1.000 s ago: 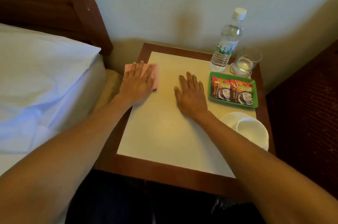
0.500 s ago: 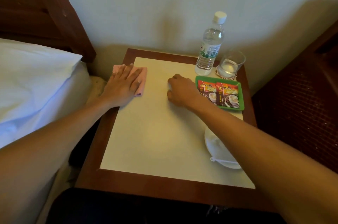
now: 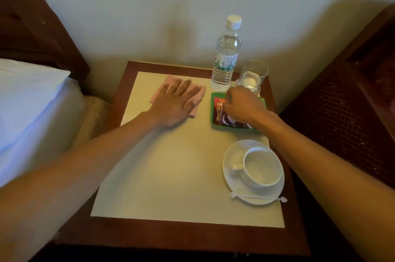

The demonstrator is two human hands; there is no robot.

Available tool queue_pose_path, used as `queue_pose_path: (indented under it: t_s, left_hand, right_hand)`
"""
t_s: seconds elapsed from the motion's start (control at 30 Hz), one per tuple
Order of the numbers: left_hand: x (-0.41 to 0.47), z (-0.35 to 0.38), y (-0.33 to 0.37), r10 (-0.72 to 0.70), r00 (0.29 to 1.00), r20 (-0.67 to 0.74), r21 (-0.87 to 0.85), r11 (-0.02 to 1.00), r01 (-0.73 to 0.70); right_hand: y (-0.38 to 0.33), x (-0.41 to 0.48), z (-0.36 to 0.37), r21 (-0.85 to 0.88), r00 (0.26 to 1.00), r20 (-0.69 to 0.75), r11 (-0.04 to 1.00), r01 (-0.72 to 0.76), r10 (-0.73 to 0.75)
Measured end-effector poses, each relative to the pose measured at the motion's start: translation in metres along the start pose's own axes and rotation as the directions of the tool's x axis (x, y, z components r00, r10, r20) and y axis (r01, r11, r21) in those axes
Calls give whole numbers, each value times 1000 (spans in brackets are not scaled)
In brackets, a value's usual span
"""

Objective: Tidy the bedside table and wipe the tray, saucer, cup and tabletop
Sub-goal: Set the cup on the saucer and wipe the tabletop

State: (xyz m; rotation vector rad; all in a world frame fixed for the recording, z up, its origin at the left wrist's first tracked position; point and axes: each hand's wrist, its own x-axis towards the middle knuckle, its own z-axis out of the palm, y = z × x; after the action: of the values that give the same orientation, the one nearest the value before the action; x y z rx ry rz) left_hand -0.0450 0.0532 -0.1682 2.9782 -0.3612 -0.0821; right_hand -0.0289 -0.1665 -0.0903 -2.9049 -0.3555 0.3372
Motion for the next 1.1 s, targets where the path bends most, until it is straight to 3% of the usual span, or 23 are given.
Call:
queue_pose_path:
  t_s: [0.07,0.13,0.23,0.3,0.37,0.53,0.7,0.83,1.1]
  left_hand:
    - [-34,1,-18,166,986,-6,8,986,-166]
    - [-39,-4,-48,210,977,30,2,978,-211]
    - [1,-6,-72,25,1000,15,100,995,-27]
    - [32,-6,-52,-213,977,-15,58,975,213]
    - [53,-7,-16,-294,956,-8,-3,956,294]
    - [20,1,31,-105,994,15,-29,994,105]
    - [-83,8,37,64,998,9,-68,996,-63]
    - [-101,4,26,202,979,34,-19,979,-202]
    - [-19,1,27,-19,1000,24,-76,997,21]
  right_hand:
    - [1,1,8,-13,1000,-20,1000,-4,4]
    - [2,1,14,-28,999,-35,1000,7,-8]
    - [3,0,17,-50,998,-54,998,29,-31]
    - [3,-1,16,-51,998,-46,998,36,-38]
    - [2,-1,15,-48,999,-36,998,34,-36]
    - [-2,-4,18,-49,999,-29,999,18,-20]
    - [-6,-7,18,-18,1000,-27,1000,-2,1]
    - [-9,-7,18,-7,1000,-6,1000,-18,18]
    - [-9,-6,18,-38,1000,-8,999,-17,17]
